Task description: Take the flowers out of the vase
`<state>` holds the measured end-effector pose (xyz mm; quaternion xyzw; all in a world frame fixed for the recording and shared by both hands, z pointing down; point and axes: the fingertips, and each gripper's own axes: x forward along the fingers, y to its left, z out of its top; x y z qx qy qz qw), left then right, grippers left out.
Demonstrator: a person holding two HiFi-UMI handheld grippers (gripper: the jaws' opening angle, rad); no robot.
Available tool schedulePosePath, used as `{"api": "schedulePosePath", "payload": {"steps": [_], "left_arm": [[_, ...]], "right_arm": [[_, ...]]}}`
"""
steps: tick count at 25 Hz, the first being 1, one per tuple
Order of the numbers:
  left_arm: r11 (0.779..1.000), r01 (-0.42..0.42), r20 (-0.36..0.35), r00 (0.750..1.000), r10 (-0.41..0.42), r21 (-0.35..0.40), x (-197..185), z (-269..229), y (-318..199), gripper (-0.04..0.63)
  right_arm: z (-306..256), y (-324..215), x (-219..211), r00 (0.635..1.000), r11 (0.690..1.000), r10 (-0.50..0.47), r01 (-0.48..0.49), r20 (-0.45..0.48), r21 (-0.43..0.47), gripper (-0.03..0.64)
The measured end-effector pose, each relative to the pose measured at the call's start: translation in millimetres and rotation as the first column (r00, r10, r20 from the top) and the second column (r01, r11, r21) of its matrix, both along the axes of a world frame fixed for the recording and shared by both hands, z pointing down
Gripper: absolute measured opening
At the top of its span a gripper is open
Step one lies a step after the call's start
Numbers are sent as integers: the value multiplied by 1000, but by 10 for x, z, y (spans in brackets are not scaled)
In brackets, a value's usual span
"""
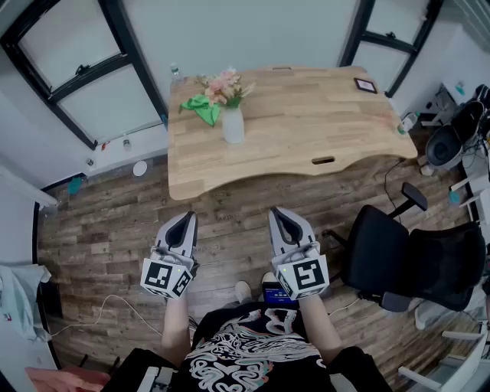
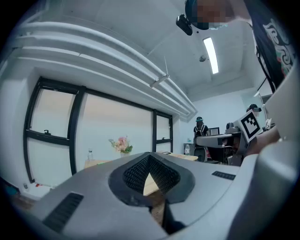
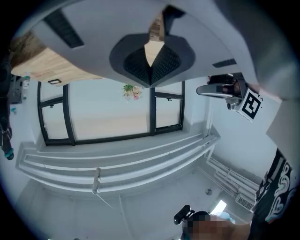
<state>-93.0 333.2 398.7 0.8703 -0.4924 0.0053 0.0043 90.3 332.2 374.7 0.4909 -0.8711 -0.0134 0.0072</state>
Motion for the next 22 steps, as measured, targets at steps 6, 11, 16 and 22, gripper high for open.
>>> {"api": "schedulePosePath", "payload": {"steps": [6, 11, 16, 22], "left_arm": [[1000, -10, 6, 1000, 10, 6, 168, -67, 231, 1], [1000, -17, 18, 1000, 17, 8, 353, -87, 252, 0], [1000, 3, 17, 1000, -3, 13, 502, -157, 208, 2], [998, 54, 15, 998, -54, 18, 588, -139, 163, 2]], "right_arm": [[13, 262, 193, 1000, 999, 7, -6, 20, -32, 3], [44, 283, 325, 999, 998, -4, 6, 48, -57, 3], [43, 275, 407, 969, 981, -134, 159, 207, -112, 3], [241, 168, 623, 997, 993, -77, 79, 25, -93, 3]]}}
